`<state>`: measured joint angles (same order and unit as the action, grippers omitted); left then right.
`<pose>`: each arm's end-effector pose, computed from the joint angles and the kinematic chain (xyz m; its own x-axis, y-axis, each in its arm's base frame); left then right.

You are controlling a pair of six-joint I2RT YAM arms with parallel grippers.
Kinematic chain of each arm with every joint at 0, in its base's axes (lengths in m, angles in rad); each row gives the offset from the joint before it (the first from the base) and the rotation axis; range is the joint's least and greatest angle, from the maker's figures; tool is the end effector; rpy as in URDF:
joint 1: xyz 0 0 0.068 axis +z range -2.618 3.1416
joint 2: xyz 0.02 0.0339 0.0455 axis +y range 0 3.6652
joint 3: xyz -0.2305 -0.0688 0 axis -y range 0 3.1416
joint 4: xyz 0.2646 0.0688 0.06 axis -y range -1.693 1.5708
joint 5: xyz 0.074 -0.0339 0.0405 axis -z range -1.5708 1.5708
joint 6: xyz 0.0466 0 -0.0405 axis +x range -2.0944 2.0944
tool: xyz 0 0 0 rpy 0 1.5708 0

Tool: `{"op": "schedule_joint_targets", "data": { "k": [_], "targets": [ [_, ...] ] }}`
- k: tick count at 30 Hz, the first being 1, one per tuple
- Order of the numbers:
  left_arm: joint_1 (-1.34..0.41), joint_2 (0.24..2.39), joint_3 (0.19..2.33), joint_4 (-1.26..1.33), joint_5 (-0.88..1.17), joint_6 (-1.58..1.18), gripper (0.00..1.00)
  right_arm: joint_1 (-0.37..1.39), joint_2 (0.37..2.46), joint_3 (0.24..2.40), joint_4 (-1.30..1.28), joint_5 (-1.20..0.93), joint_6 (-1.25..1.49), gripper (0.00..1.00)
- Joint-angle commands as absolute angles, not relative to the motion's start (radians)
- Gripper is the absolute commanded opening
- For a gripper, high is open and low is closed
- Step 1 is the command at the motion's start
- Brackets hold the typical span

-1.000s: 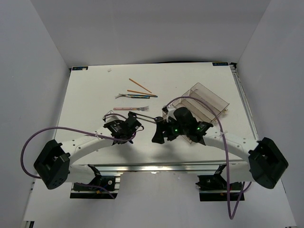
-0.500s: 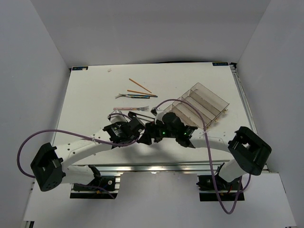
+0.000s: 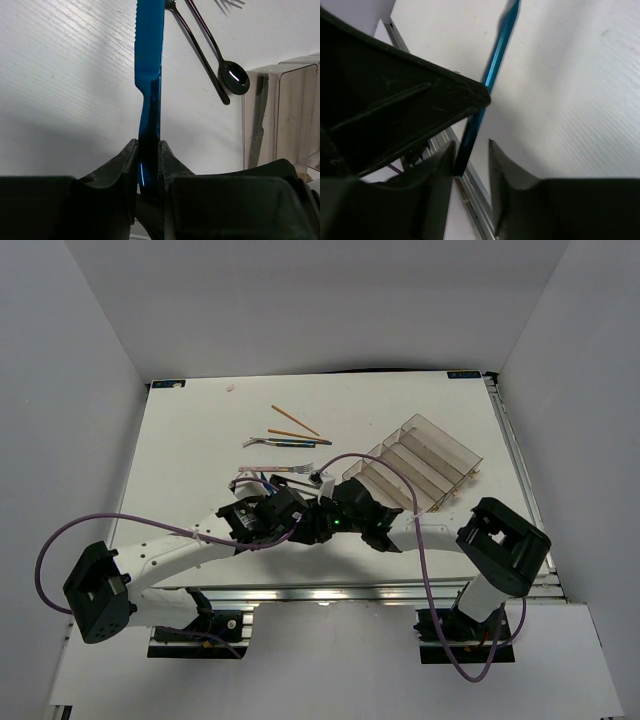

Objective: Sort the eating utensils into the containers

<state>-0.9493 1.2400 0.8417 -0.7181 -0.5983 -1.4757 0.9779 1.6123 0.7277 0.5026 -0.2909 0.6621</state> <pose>0.1737 -0.1975 0.1831 -0.5751 -0.6097 -0.5455 -0.4707 0.7920 -0.3889 0.1866 0.3008 0.1329 -0.7441 -0.0504 -0.6661 -0.6158 0.4382 0.6548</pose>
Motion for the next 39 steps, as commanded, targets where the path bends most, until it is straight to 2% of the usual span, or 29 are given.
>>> {"op": "schedule_joint_targets", "data": {
  "k": [1,3,4,7,11,13,15,16,17,19,27,29,37,38,39],
  "targets": [
    [-0.957,1.206,0.856,-0.690,-0.618,-1.486,0.00,0.986,1.608,0.749,0.626,-0.295,0.675,0.32],
    [-0.957,1.203,0.854,-0.686,-0.615,-1.485,0.00,0.985,1.612,0.750,0.643,-0.298,0.670,0.27],
    [-0.957,1.201,0.851,-0.683,-0.615,-1.485,0.00,0.985,1.614,0.752,0.646,-0.298,0.663,0.17],
    [-0.957,1.198,0.854,-0.683,-0.617,-1.479,0.00,0.985,1.612,0.753,0.658,-0.307,0.649,0.00],
    [-0.957,1.186,0.893,-0.719,-0.649,-1.457,0.00,0.986,1.576,0.755,0.591,-0.293,0.588,0.00],
    [-0.957,1.174,0.917,-0.771,-0.693,-1.450,0.05,0.986,1.526,0.744,0.543,-0.261,0.562,0.00],
    [-0.957,1.155,0.968,-0.816,-0.741,-1.441,0.21,0.985,1.488,0.741,0.480,-0.217,0.508,0.00],
    [-0.957,1.151,0.992,-0.869,-0.762,-1.436,0.32,0.983,1.447,0.742,0.441,-0.192,0.483,0.00],
    [-0.957,1.137,1.043,-0.894,-0.779,-1.424,0.47,0.985,1.424,0.741,0.351,-0.164,0.459,0.00],
    [-0.957,1.118,1.093,-0.977,-0.845,-1.390,0.53,0.977,1.341,0.738,0.264,-0.068,0.382,0.00],
    [-0.957,0.938,1.111,-0.994,-0.956,-0.975,0.57,0.898,1.126,0.822,-0.254,0.206,0.085,0.00],
    [-0.957,0.893,1.095,-1.028,-0.983,-0.933,0.58,0.850,1.062,0.825,-0.313,0.262,0.055,0.00],
    [-0.957,0.802,1.002,-0.971,-0.962,-0.773,0.65,0.697,0.853,0.723,-0.319,0.227,-0.271,0.00],
    [-0.957,0.789,0.958,-0.948,-0.953,-0.758,0.87,0.648,0.868,0.729,-0.354,0.194,-0.309,0.00],
    [-0.957,0.778,0.942,-0.937,-0.950,-0.753,0.98,0.615,0.908,0.751,-0.380,0.174,-0.337,0.00]
  ]
}}
